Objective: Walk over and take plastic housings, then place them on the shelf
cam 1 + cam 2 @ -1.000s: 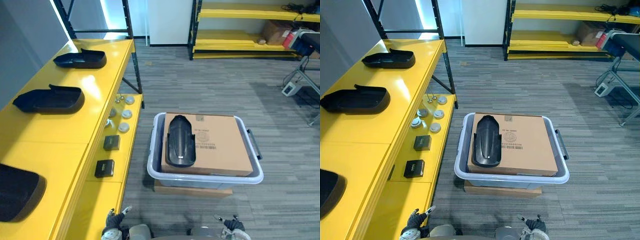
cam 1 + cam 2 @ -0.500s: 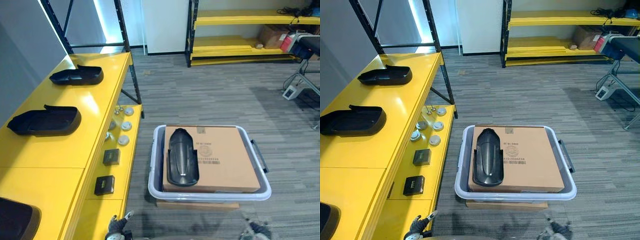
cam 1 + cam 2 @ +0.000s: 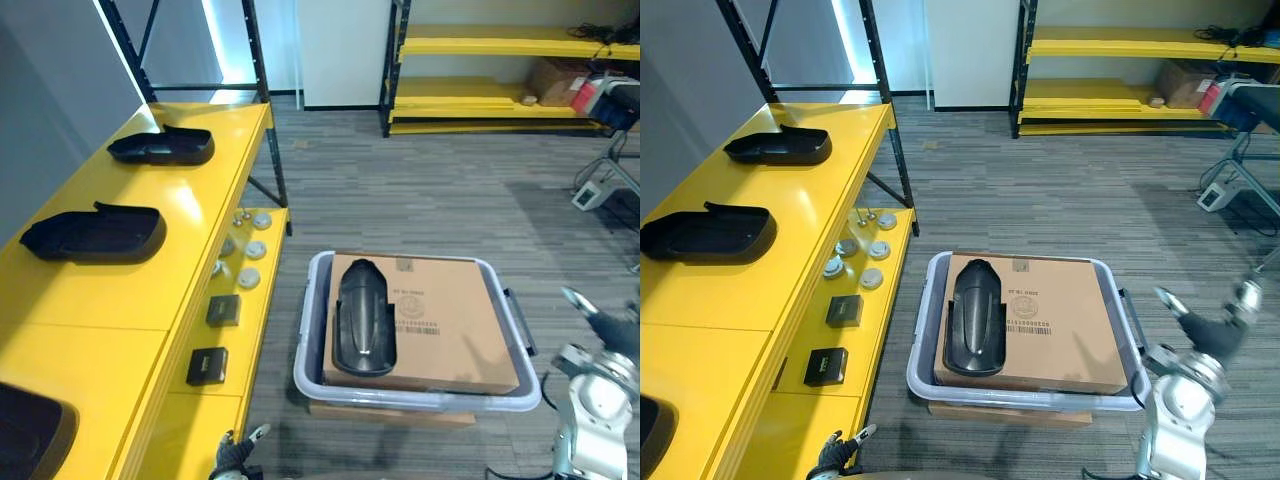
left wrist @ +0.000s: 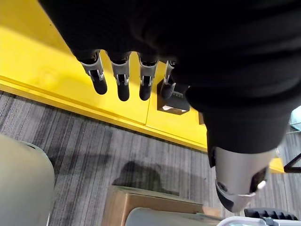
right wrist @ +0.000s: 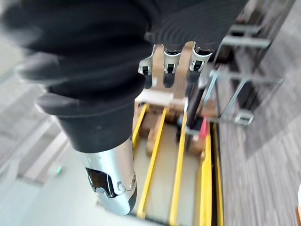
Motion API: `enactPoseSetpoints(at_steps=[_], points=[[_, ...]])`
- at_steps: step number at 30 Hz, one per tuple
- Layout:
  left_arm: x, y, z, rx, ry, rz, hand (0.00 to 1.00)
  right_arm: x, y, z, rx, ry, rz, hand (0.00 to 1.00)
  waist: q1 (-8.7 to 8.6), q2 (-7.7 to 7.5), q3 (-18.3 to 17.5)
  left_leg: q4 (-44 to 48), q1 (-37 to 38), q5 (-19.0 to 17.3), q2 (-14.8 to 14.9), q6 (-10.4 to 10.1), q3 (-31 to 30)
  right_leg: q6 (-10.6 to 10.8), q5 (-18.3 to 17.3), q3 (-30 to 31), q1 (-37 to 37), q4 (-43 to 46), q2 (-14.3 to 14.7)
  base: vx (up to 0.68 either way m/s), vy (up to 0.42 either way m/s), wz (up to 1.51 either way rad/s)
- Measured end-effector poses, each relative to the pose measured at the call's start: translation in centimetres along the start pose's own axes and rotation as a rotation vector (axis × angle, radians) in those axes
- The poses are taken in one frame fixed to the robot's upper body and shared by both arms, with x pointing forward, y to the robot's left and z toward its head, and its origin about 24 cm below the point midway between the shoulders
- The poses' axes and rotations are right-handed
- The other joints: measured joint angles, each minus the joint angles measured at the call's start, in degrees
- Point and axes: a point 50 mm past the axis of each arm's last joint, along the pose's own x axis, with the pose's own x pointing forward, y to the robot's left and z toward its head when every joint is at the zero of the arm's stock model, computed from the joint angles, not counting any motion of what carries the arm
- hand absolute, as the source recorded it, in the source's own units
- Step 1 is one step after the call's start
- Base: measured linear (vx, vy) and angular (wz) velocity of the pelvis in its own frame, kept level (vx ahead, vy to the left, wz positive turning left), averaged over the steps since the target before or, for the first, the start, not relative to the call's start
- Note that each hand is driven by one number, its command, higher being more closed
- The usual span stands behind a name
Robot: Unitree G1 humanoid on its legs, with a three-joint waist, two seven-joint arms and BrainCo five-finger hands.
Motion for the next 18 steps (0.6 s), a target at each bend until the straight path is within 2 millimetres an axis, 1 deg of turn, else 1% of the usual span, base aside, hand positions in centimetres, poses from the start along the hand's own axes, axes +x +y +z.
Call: enactPoseSetpoints(at_steps=[1,3,5,7,9,11,13,16,18], points=[[0.0,0.1,0.1,0.005,-0.006,0.000,0.00,0.1,0.8,-1.2,-0.033,0.048,0.045,0.00,0.10,-0.01,0.02,-0.26,-0.48,0.04,-0.11,0.06,-1.02,-0.01,0.00,-0.62,-0.14,-0.01,-0.03,-0.05,-0.004,0.40],[0.1,0.3,0.2,0.018,-0.016,0.001,0.00,0.0,2.0,-2.4,-0.091,0.100,0.111,0.00,0.09,-0.04,0.03,-0.28,-1.47,0.41,-0.52,0.33,-2.06,-0.02,0.01,-0.66,-0.67,0.00,-0.29,-0.05,0.008,0.25],[0.2,0.8,0.3,0.033,-0.023,0.009,0.00,-0.1,2.9,-3.2,-0.140,0.126,0.154,0.00,0.11,-0.27,0.44,-0.76,-2.39,1.87,-1.55,0.58,-2.57,-0.15,0.11,-0.88,-1.21,-0.32,-1.11,-0.08,0.015,0.24],[0.3,1.1,0.1,0.041,-0.018,0.016,0.00,-0.3,2.9,-4.1,-0.191,0.161,0.172,0.00,-0.02,-0.07,0.56,-1.87,-2.98,2.71,-2.29,0.96,-3.84,-0.21,0.17,-1.83,-1.33,-1.29,-1.57,-0.07,0.010,0.32],[0.4,1.8,-0.1,0.058,-0.010,0.029,0.00,-0.6,3.1,-5.8,-0.282,0.232,0.212,0.00,-0.05,-0.21,0.85,-2.20,-4.47,3.79,-3.23,1.35,-5.50,-0.33,0.33,-3.48,-1.91,-1.93,-2.24,-0.09,0.019,0.35],[0.4,2.1,-0.5,0.081,0.006,0.031,0.00,-0.5,3.2,-6.6,-0.324,0.268,0.222,0.00,0.00,0.09,1.55,-2.37,-5.39,4.36,-3.54,1.44,-6.87,-0.40,1.12,-4.02,-2.11,-2.61,-2.30,-0.10,0.021,0.29],[0.4,2.2,-1.0,0.102,0.023,0.033,0.00,-0.4,3.5,-6.8,-0.358,0.276,0.237,0.00,0.08,-0.08,2.19,-3.98,-6.34,5.67,-4.13,1.61,-8.06,-0.31,1.34,-4.79,-2.90,-3.75,-2.75,-0.12,0.026,0.27],[0.4,2.4,-1.2,0.125,0.029,0.034,0.00,-0.1,4.4,-7.3,-0.412,0.303,0.264,0.00,0.12,0.12,3.76,-6.02,-7.42,8.01,-4.71,1.86,-9.83,0.25,2.13,-6.07,-4.03,-4.06,-3.16,-0.15,0.024,0.24],[0.4,2.4,-1.2,0.128,0.031,0.036,0.00,-0.2,4.7,-7.9,-0.438,0.332,0.264,0.00,0.28,0.11,4.33,-6.75,-7.58,8.53,-4.92,1.62,-10.64,0.45,2.31,-6.86,-4.12,-4.04,-3.38,-0.11,0.031,0.22]])
